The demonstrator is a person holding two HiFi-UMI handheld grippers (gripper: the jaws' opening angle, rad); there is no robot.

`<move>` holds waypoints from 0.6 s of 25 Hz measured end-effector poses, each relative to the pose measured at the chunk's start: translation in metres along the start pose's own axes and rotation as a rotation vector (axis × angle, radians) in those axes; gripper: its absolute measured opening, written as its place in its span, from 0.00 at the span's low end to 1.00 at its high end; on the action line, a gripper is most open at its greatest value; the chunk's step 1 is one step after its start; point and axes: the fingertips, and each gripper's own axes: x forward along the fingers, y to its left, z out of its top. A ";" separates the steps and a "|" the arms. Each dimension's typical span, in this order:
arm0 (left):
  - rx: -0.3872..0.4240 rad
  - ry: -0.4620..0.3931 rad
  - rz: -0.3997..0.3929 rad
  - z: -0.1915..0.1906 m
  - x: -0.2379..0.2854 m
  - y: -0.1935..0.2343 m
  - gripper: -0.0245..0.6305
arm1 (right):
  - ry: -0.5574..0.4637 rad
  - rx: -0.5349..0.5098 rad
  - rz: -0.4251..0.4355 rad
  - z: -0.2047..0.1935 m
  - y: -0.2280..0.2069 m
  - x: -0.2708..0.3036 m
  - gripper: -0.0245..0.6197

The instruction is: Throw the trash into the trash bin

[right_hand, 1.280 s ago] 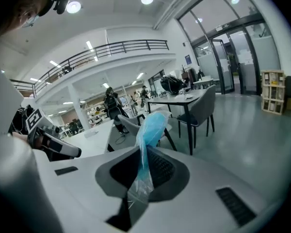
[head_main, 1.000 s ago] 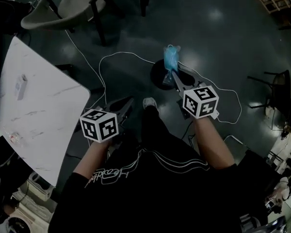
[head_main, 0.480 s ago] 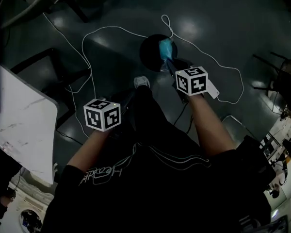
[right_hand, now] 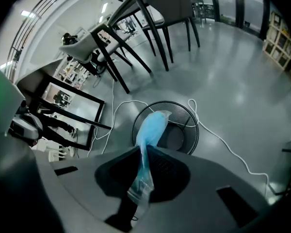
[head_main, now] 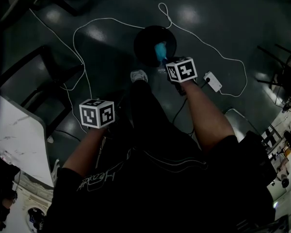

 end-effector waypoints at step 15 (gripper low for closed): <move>-0.067 -0.026 -0.003 0.005 0.014 0.011 0.05 | 0.062 0.027 0.012 0.001 -0.010 0.026 0.39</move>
